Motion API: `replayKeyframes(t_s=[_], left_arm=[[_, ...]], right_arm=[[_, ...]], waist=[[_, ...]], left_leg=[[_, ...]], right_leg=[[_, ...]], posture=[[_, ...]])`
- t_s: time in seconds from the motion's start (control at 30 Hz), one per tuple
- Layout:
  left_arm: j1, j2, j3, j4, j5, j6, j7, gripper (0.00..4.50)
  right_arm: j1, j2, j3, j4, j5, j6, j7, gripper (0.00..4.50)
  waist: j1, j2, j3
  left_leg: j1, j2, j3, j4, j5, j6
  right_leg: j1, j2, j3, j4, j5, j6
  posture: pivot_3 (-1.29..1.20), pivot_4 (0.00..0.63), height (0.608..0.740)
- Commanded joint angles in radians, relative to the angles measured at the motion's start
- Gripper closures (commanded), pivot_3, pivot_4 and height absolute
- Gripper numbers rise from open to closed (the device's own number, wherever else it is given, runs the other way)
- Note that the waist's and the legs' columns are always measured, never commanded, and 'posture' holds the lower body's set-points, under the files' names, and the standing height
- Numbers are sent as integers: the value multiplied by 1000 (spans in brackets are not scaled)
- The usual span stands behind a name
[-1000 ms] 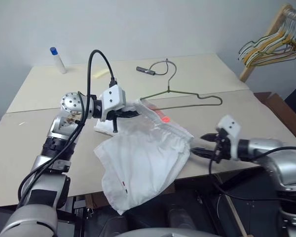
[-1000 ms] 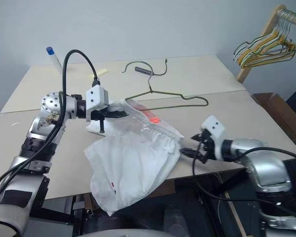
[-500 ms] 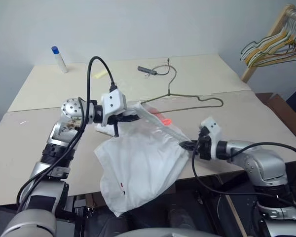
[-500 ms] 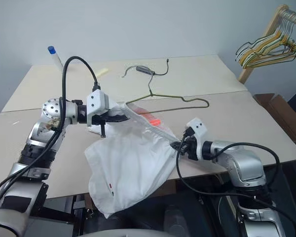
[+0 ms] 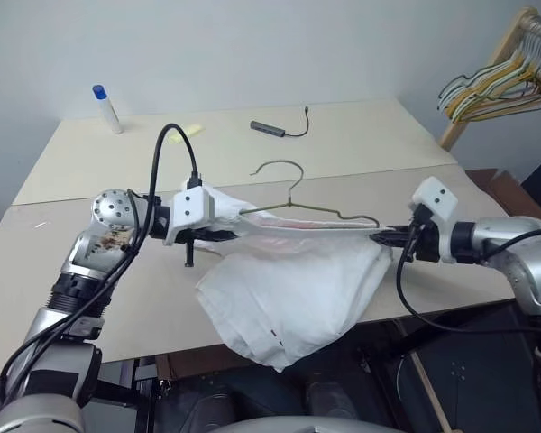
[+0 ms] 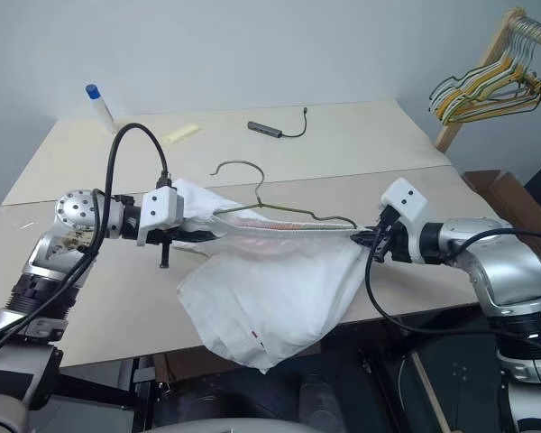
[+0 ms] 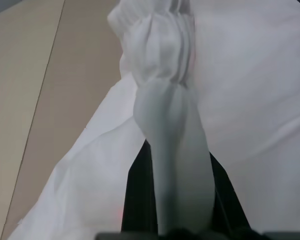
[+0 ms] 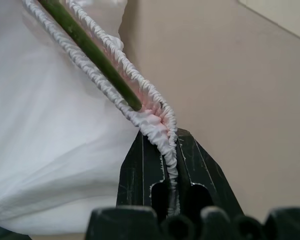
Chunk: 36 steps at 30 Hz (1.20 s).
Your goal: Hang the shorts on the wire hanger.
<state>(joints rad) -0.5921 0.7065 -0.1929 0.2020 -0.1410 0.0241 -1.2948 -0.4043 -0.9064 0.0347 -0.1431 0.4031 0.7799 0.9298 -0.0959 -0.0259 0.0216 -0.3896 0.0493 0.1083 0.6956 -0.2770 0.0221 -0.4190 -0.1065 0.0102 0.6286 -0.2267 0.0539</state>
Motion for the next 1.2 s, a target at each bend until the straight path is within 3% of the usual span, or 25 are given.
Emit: replayKeyframes(t_s=[0.03,0.23,0.43,0.63,0.87,0.97,1.03,1.2], left_arm=[[-7,43,-10,43,92,-2,52,4500],[-12,51,-64,73,184,11,108,4500],[-34,-8,-64,59,149,41,129,4500],[-81,-106,-38,47,117,134,197,4500],[-81,-121,-20,22,97,133,186,4500],[-78,-106,-16,8,88,123,166,4500],[-76,-94,-17,4,85,111,150,4500],[-78,-85,-20,5,79,89,126,4500]], right_arm=[[-20,-60,-36,33,-54,-41,-3,4484],[-23,-106,-41,0,-61,-107,25,4484],[-23,-74,6,-191,-40,-94,15,4484],[-16,-18,89,-300,-91,-50,-63,2517],[0,-44,60,-284,-99,-61,-39,258],[-80,-60,-88,-179,-12,-52,3,120],[-135,-77,-119,-124,14,-64,39,120],[-252,-73,68,46,-129,-210,133,120]], waist=[[2,0,0],[1,0,0],[0,0,0],[1,0,0],[0,0,0],[0,0,0],[0,0,0],[-5,0,0]], left_leg=[[0,0,0,0,0,0],[0,0,0,0,0,0],[0,0,0,0,0,0],[-1,0,0,1,0,0],[-1,0,0,1,0,0],[-1,0,0,1,0,0],[0,0,1,1,0,0],[1,1,1,-1,0,0]], right_leg=[[0,0,0,0,0,0],[0,0,0,0,0,0],[-1,0,0,1,0,0],[0,0,0,0,0,0],[-1,0,0,0,0,0],[-1,0,0,0,0,0],[0,0,0,0,0,0],[0,1,0,0,0,0]], posture=[[-88,0,740],[-97,0,740],[-107,0,740],[-113,0,740],[-105,0,740],[-98,0,740],[-95,0,740],[-93,0,740]])
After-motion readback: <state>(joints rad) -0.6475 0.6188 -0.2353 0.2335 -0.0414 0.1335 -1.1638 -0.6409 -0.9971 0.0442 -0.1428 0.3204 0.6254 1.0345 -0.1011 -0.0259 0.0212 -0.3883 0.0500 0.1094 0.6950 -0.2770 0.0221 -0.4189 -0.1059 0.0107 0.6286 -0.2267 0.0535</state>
